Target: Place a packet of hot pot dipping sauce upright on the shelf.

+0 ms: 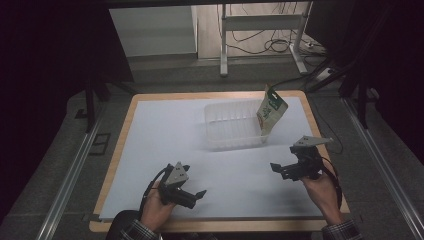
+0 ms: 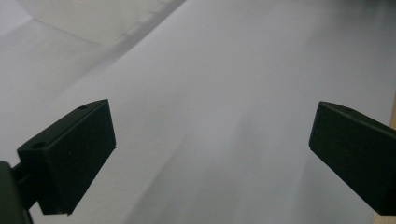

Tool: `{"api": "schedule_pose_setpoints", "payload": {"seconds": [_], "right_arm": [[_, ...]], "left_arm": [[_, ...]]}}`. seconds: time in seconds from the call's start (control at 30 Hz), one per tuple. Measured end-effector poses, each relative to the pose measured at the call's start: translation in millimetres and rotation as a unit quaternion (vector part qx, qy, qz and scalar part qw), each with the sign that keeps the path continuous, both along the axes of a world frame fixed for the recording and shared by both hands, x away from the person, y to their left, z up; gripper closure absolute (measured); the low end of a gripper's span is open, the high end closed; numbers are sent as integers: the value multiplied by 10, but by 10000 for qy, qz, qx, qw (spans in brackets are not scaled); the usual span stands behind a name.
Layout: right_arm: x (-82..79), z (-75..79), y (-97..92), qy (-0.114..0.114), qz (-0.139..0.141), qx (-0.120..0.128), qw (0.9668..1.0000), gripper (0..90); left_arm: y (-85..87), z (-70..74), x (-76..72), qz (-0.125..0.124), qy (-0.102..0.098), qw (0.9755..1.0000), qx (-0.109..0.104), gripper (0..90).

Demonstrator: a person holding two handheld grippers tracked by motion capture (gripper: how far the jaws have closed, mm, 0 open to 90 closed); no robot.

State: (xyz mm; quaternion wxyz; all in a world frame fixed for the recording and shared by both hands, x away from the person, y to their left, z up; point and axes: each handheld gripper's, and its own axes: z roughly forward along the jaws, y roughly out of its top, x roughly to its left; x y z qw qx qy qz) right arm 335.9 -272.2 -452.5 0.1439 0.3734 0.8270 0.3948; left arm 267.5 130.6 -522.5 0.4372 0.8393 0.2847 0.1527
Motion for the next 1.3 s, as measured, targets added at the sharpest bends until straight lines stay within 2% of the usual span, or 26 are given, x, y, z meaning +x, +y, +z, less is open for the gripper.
{"api": "schedule_pose_setpoints", "payload": {"seconds": [0.63,0.97,1.3], "right_arm": [[-207,-112,-137,-70,-94,7,9999,3],[-298,-173,-217,-59,-133,-82,9999,2],[-345,-269,-320,95,-230,-199,9995,3]], "left_arm": [[11,2,1,29,-15,10000,8,2],[6,-3,3,25,-2,10000,30,2],[1,-10,5,9,20,10000,64,2]]}}
